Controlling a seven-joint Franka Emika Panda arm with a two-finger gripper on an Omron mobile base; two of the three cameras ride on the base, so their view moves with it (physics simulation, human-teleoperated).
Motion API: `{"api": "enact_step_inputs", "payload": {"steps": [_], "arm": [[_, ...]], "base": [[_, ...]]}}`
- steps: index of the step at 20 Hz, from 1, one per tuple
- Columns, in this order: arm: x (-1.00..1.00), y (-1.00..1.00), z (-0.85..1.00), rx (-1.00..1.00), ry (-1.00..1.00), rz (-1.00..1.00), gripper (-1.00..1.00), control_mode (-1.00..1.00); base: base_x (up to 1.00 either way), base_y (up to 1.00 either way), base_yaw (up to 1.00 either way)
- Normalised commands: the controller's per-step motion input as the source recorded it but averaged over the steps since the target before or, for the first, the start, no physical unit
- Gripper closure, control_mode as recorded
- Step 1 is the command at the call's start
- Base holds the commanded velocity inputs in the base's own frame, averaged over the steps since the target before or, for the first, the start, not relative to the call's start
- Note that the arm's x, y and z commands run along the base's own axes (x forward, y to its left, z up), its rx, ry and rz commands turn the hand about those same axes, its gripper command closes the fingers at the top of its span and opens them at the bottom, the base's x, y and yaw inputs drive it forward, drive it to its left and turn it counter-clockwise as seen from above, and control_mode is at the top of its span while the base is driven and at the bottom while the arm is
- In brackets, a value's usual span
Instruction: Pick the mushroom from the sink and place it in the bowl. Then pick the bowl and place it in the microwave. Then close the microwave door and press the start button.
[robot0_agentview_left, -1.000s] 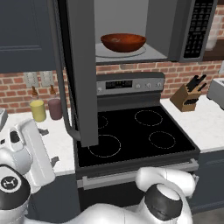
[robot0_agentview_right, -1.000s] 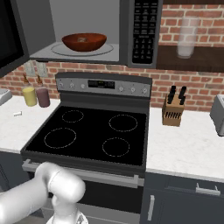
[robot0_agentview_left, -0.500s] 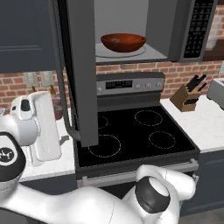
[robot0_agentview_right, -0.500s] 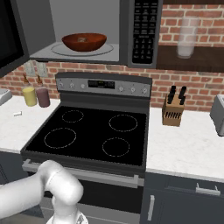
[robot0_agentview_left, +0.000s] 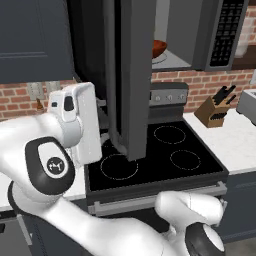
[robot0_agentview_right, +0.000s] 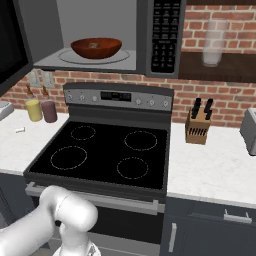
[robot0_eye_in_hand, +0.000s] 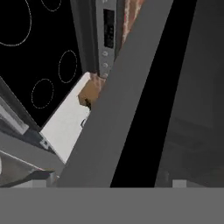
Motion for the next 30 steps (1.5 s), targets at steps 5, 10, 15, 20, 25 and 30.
{"api": "enact_step_inputs", "payload": {"steps": [5, 10, 15, 20, 25, 30], "arm": [[0.02, -1.00, 0.33, 0.00, -0.30, 0.14, -1.00, -1.00], [0.38, -1.00, 0.18, 0.00, -0.24, 0.15, -1.00, -1.00], [0.83, -1.00, 0.20, 0.00, -0.17, 0.14, -1.00, -1.00], [1.00, -0.99, 0.38, 0.00, -0.02, 0.03, -1.00, -1.00], [1.00, -0.57, 0.08, 0.00, 0.03, -0.11, -1.00, -1.00], [1.00, -0.22, 0.00, 0.00, 0.06, -0.26, -1.00, -1.00]], "base": [[0.00, 0.00, 0.00], [0.00, 0.00, 0.00], [0.00, 0.00, 0.00], [0.00, 0.00, 0.00], [0.00, 0.00, 0.00], [0.00, 0.00, 0.00]]}}
